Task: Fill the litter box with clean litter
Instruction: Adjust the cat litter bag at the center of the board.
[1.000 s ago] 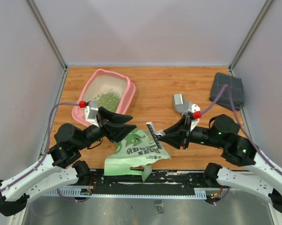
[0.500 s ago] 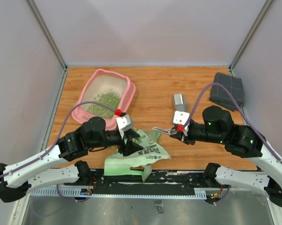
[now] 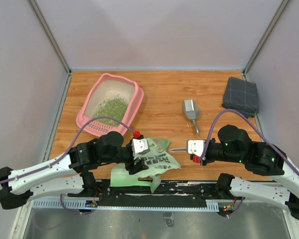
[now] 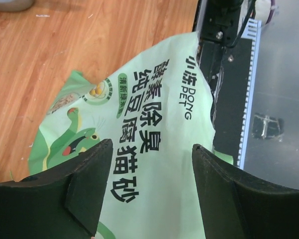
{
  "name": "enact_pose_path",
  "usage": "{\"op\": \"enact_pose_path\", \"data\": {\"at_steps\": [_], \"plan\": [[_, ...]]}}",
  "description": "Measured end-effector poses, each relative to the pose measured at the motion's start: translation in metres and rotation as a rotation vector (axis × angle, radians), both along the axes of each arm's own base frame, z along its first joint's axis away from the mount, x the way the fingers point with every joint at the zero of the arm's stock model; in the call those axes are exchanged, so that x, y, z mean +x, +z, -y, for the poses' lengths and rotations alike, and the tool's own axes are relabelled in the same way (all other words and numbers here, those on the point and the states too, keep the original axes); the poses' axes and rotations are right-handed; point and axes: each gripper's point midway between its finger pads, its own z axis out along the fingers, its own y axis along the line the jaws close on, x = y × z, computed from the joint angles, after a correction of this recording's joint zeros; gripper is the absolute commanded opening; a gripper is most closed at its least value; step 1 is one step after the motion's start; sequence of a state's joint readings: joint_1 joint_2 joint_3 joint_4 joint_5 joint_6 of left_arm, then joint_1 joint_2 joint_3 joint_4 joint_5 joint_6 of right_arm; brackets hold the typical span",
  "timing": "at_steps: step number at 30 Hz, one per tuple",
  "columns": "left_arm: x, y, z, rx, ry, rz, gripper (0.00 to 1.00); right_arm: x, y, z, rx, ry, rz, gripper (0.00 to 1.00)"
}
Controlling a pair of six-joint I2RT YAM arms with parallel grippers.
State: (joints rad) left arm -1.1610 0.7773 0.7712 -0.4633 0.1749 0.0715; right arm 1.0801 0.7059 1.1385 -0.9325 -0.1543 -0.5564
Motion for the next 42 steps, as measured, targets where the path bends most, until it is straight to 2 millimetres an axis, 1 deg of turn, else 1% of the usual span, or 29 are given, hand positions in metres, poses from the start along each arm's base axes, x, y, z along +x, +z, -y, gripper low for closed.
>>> {"op": "enact_pose_path", "data": {"at_steps": [2, 7, 9, 12, 15, 18, 19, 20, 21, 22, 23, 24, 27, 30, 33, 34, 36, 37, 39, 41, 42], "plan": [[0.001, -0.006, 0.0, 0.028, -0.017, 0.014, 0.72, 0.001, -0.002, 0.001, -0.001, 0.004, 0.016, 0.01], [-0.001, -0.015, 0.003, 0.067, -0.069, 0.034, 0.73, 0.003, 0.0, -0.002, 0.005, 0.009, 0.029, 0.01], [0.0, -0.018, 0.003, 0.076, -0.071, 0.036, 0.69, 0.003, 0.0, -0.003, 0.009, 0.01, 0.03, 0.01], [0.003, -0.025, 0.004, 0.108, -0.072, 0.045, 0.62, 0.0, 0.001, -0.007, 0.021, 0.032, 0.02, 0.01], [0.006, -0.032, 0.005, 0.135, -0.081, 0.062, 0.6, -0.004, -0.001, -0.01, 0.018, 0.057, 0.0, 0.01], [0.006, -0.037, 0.005, 0.152, -0.092, 0.07, 0.55, -0.006, -0.004, -0.01, 0.01, 0.066, -0.012, 0.01], [0.006, -0.04, 0.005, 0.16, -0.097, 0.074, 0.51, -0.006, -0.005, -0.01, 0.008, 0.067, -0.014, 0.01], [0.006, -0.043, 0.005, 0.17, -0.103, 0.078, 0.45, -0.007, -0.008, -0.01, 0.001, 0.067, -0.018, 0.01], [0.005, -0.046, 0.005, 0.18, -0.107, 0.081, 0.31, -0.007, -0.011, -0.01, -0.005, 0.067, -0.022, 0.01], [0.005, -0.05, 0.005, 0.191, -0.115, 0.087, 0.15, -0.007, -0.015, -0.009, -0.011, 0.066, -0.025, 0.02], [0.005, -0.053, 0.004, 0.203, -0.121, 0.097, 0.04, -0.008, -0.021, -0.009, -0.023, 0.067, -0.032, 0.02], [0.005, -0.055, 0.004, 0.211, -0.126, 0.107, 0.01, -0.008, -0.026, -0.008, -0.034, 0.066, -0.038, 0.02], [0.009, -0.054, 0.002, 0.212, -0.122, 0.148, 0.0, -0.008, -0.043, -0.007, -0.074, 0.064, -0.062, 0.01], [0.016, -0.048, -0.003, 0.184, -0.085, 0.198, 0.0, -0.007, -0.049, -0.008, -0.099, 0.06, -0.065, 0.01], [0.024, -0.039, -0.008, 0.144, -0.042, 0.254, 0.0, -0.002, -0.054, -0.01, -0.137, 0.041, -0.055, 0.01], [0.026, -0.037, -0.01, 0.132, -0.028, 0.271, 0.0, 0.001, -0.055, -0.01, -0.15, 0.03, -0.054, 0.01], [0.031, -0.034, -0.013, 0.116, 0.0, 0.303, 0.0, 0.006, -0.054, -0.012, -0.171, 0.007, -0.04, 0.1], [0.034, -0.032, -0.014, 0.115, 0.009, 0.314, 0.0, 0.008, -0.054, -0.013, -0.179, -0.003, -0.036, 0.12], [0.039, -0.03, -0.014, 0.118, 0.031, 0.334, 0.0, 0.012, -0.054, -0.017, -0.183, -0.021, -0.036, 0.14], [0.042, -0.031, -0.013, 0.125, 0.039, 0.343, 0.01, 0.014, -0.05, -0.019, -0.171, -0.038, -0.04, 0.13], [0.043, -0.031, -0.012, 0.13, 0.038, 0.342, 0.03, 0.015, -0.045, -0.021, -0.154, -0.045, -0.039, 0.07]]}}
